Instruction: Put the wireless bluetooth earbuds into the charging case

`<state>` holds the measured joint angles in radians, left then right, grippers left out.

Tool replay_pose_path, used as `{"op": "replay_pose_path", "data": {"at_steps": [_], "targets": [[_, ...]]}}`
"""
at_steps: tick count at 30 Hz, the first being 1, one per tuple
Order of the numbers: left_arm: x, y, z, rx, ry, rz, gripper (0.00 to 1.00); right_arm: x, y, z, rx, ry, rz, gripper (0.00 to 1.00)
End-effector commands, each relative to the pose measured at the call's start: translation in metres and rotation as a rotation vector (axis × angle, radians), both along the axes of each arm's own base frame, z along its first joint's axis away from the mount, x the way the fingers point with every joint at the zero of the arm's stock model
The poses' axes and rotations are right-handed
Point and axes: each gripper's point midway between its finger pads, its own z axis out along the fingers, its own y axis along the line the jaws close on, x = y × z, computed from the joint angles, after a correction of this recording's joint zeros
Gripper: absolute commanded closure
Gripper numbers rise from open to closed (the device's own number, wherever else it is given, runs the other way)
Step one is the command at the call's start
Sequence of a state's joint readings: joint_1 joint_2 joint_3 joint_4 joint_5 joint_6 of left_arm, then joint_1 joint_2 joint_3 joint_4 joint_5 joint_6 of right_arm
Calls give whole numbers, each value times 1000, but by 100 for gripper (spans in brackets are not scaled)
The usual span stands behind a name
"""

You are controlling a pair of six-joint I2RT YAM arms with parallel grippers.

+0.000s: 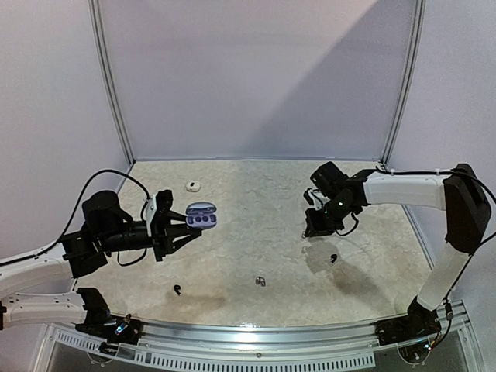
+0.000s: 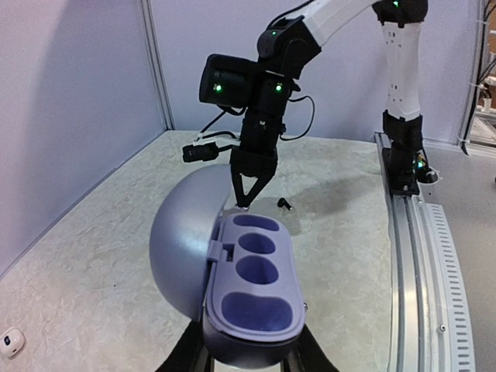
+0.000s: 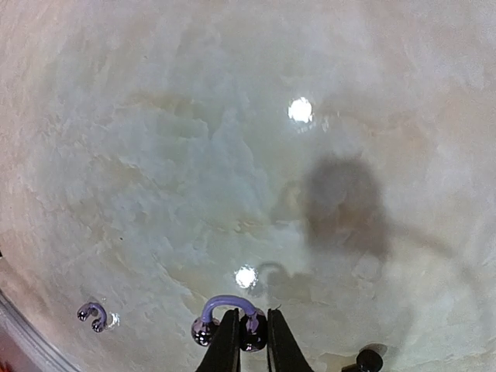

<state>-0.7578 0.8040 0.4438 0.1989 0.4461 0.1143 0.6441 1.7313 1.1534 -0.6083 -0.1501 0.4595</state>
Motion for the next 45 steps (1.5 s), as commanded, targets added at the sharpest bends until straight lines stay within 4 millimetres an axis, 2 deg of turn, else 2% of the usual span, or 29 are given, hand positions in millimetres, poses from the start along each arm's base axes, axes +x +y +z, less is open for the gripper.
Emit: {"op": "replay_pose_path", "data": {"at_steps": [1,4,6,8,11,16,18,20,25,29,33,45], "targets": [[17,7,9,-44,6,101,100,32,30,78,-16,-322,-19,97],[25,9,17,-60,-17,149,100,33,67,145,52,-542,13,97],[32,12,20,-66,-32,189,100,27,90,194,112,-687,31,98],[39,15,22,-70,-36,233,100,16,113,231,181,-792,45,97],[44,16,29,-82,-47,261,100,-2,143,269,275,-910,71,99],[48,17,39,-107,-64,287,100,-39,194,310,369,-1063,154,99],[49,18,43,-121,-65,298,100,-53,210,318,382,-1103,185,99],[49,17,48,-140,-57,293,100,-58,223,318,395,-1119,204,99],[45,16,59,-191,-13,278,100,-60,243,310,411,-1114,222,99],[47,17,65,-225,40,292,100,-60,252,305,366,-1134,235,99],[49,18,72,-256,52,303,100,-57,251,296,332,-1133,211,99],[56,19,76,-262,39,336,100,-57,260,281,309,-1128,207,99]]}}
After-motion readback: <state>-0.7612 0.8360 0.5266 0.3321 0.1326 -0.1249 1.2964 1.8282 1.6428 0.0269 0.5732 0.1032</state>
